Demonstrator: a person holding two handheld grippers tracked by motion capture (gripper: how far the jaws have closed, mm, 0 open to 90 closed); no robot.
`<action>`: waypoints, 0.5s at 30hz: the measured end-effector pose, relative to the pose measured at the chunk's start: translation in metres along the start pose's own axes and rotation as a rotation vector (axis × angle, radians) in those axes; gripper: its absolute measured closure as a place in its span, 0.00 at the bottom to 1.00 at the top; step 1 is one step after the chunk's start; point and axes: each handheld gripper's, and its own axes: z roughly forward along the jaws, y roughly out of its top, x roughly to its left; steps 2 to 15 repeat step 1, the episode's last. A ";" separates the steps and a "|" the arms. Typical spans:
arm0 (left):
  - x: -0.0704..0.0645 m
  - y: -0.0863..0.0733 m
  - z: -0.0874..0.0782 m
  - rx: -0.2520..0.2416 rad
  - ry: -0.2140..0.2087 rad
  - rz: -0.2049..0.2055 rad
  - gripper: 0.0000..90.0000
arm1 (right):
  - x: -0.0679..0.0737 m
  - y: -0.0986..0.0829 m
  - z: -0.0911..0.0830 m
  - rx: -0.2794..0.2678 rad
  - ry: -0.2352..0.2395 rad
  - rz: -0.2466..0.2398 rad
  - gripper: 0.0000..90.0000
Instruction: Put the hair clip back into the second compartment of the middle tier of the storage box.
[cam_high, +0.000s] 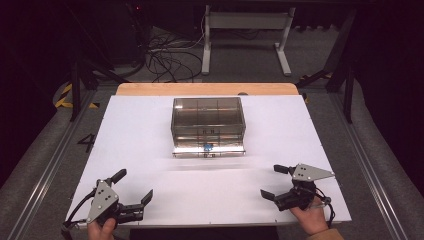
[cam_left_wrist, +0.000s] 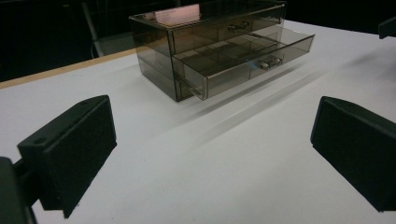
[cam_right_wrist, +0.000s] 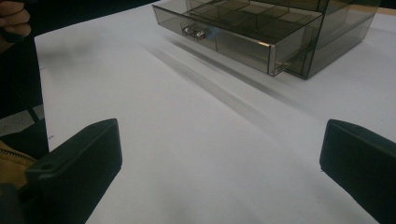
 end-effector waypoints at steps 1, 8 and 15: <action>0.000 0.000 0.000 0.000 0.002 0.001 0.01 | 0.000 0.000 0.000 0.000 0.000 -0.002 0.00; 0.000 0.000 0.000 0.000 0.002 0.001 0.01 | 0.000 0.000 0.000 0.000 0.000 -0.002 0.00; 0.000 0.000 0.000 0.000 0.002 0.001 0.01 | 0.000 0.000 0.000 0.000 0.000 -0.002 0.00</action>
